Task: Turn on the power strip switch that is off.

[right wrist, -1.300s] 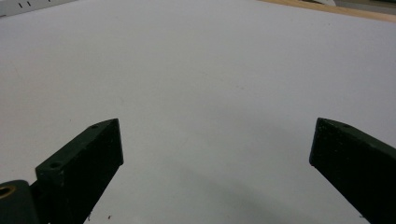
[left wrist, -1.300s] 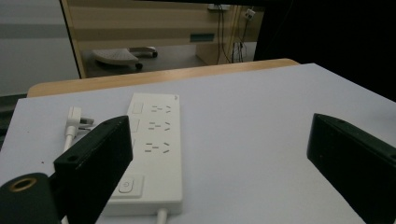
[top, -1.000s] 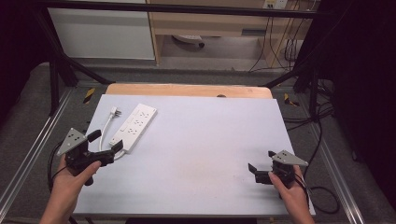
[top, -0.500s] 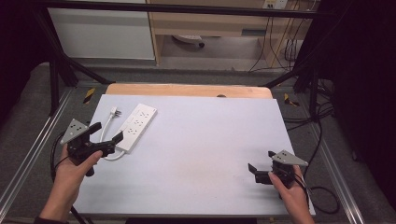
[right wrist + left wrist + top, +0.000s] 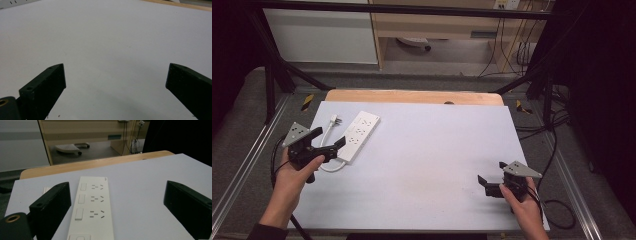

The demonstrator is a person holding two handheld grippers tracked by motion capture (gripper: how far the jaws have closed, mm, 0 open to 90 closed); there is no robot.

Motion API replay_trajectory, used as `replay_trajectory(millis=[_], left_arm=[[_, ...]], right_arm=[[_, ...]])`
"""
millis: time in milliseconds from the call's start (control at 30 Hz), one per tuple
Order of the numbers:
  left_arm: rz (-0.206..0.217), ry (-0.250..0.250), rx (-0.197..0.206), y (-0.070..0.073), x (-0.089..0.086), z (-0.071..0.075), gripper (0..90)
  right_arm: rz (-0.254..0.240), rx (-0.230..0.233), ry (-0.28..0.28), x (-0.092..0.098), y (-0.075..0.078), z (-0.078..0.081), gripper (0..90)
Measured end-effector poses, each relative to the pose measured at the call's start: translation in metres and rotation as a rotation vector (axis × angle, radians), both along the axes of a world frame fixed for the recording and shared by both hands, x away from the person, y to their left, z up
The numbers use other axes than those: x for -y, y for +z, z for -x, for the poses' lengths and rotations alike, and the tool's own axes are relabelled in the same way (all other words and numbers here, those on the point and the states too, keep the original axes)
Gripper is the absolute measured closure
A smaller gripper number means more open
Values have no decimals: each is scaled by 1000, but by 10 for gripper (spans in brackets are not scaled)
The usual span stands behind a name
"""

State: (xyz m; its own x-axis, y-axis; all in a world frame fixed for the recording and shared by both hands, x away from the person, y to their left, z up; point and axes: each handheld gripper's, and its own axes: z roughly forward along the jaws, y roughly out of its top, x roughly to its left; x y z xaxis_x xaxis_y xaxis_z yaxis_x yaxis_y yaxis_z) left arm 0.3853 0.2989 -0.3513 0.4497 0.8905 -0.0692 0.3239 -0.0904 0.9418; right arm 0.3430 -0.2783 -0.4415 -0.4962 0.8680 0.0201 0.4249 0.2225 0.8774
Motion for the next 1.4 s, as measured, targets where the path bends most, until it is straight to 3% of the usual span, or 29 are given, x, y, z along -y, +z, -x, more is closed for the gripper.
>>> replay_trajectory(millis=[567,1133,1400], left_arm=[[-10,32,-11,1,-5,-17,83],[-27,59,-41,-8,-2,-34,105],[-12,75,-60,-11,-2,-43,138]], right_arm=[[-2,-4,0,0,0,0,33],[-5,-4,0,1,0,0,33],[-4,-3,1,1,0,0,32]])
